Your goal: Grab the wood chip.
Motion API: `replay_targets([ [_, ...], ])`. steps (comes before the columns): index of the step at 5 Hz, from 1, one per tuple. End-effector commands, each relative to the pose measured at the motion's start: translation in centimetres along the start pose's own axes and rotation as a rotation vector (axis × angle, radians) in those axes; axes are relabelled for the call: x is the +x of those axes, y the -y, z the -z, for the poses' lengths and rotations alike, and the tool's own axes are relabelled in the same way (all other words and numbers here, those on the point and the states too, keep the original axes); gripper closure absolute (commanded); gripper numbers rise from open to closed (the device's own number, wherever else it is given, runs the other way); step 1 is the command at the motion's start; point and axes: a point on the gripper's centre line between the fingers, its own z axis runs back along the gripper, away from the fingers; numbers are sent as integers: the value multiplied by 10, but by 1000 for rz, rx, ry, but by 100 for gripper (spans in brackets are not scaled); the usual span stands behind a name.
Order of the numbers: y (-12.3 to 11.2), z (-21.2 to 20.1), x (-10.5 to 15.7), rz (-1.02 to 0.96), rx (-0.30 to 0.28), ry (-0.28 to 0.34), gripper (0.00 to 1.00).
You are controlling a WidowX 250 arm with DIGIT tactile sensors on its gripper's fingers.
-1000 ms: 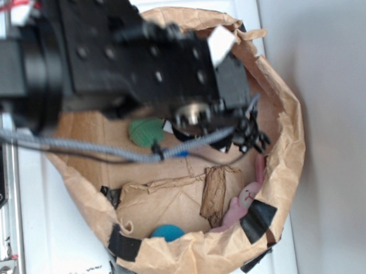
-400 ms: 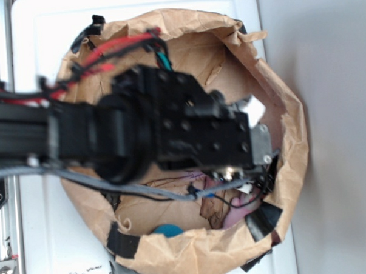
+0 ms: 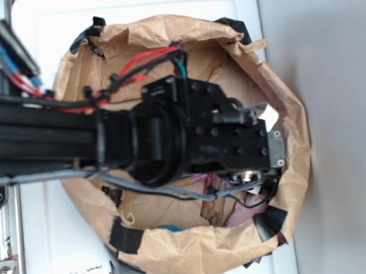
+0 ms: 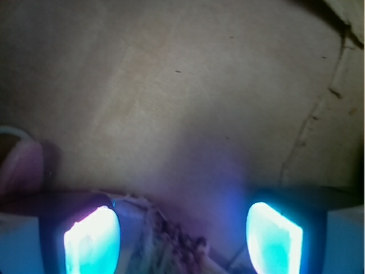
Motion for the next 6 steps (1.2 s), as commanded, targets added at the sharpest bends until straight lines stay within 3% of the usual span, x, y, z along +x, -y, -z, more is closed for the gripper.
replay_targets([
  [1, 15, -7, -10, -14, 26, -35, 0],
  [2, 2, -8, -25, 0, 54, -44, 100],
  [4, -3, -12, -26, 13, 36, -45, 100],
  [6, -7, -27, -16, 7, -17, -41, 100],
])
